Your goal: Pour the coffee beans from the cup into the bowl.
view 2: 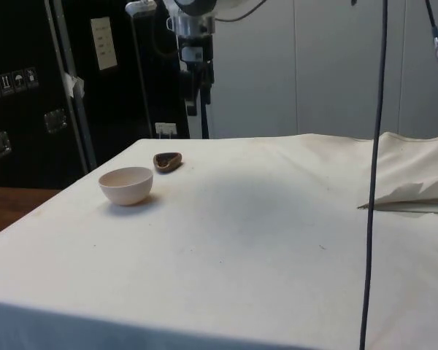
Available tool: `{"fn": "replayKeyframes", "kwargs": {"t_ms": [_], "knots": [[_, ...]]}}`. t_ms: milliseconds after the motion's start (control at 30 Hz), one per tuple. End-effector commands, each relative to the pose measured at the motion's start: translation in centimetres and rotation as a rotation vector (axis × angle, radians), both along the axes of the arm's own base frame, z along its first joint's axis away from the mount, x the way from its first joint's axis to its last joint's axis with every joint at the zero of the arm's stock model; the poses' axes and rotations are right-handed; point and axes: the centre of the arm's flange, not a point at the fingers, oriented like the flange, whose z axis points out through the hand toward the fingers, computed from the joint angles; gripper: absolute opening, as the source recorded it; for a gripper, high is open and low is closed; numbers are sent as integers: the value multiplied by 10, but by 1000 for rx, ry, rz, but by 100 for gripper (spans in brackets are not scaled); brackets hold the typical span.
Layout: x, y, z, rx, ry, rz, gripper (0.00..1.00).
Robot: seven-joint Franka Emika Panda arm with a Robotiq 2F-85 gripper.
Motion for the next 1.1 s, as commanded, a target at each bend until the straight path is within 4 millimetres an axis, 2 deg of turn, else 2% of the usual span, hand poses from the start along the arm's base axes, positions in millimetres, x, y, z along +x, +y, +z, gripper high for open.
{"fn": "replayKeyframes", "kwargs": {"t_ms": [0, 500, 1067], "knots": [[2, -1, -5, 3, -12, 4, 100], [15, -10, -35, -38, -61, 3, 100], [56, -20, -50, -50, -99, -5, 100]]}}
